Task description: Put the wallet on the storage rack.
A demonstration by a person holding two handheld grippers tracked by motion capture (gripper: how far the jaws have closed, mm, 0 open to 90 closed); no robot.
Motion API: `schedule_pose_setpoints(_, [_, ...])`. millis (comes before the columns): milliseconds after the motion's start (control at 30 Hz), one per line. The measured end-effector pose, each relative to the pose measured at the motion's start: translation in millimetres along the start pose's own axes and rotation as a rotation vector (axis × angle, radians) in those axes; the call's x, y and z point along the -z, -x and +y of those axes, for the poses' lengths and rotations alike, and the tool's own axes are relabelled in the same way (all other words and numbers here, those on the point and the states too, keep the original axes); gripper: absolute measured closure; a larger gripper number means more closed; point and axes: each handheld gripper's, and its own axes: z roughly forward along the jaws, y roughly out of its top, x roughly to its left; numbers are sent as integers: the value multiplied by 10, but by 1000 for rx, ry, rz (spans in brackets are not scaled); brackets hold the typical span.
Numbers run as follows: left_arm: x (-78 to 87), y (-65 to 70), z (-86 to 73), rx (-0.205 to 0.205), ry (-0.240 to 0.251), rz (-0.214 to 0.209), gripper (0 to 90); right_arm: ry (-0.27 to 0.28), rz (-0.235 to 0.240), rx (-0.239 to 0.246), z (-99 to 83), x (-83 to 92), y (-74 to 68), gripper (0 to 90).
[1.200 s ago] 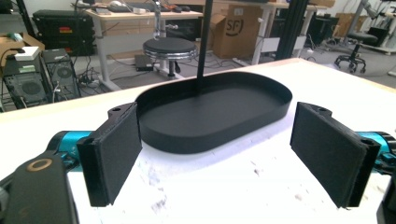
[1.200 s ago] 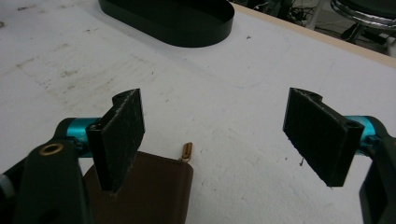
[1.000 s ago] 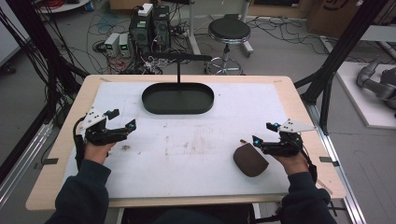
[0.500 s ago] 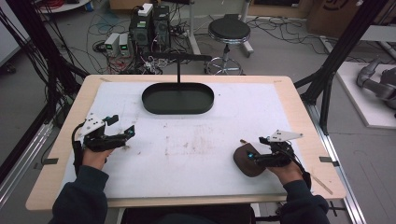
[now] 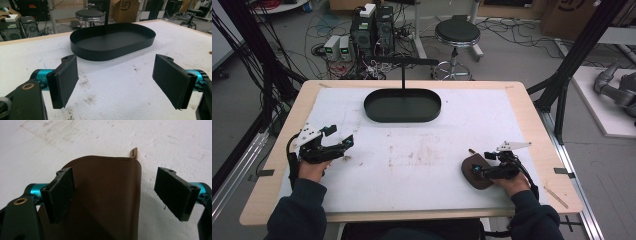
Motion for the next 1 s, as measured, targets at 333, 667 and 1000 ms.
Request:
schedule_pose_setpoints(333, [-17, -19, -10, 11, -5, 3, 211, -46, 61, -32, 55, 8, 16, 317])
schedule_pose_setpoints(667, [6, -31, -13, 11, -8, 11, 219, -68, 26, -10, 193, 40, 17, 544])
schedule_pose_setpoints(1000, [58, -63, -24, 19, 0, 24, 223, 57, -159, 107, 396, 226, -62, 735])
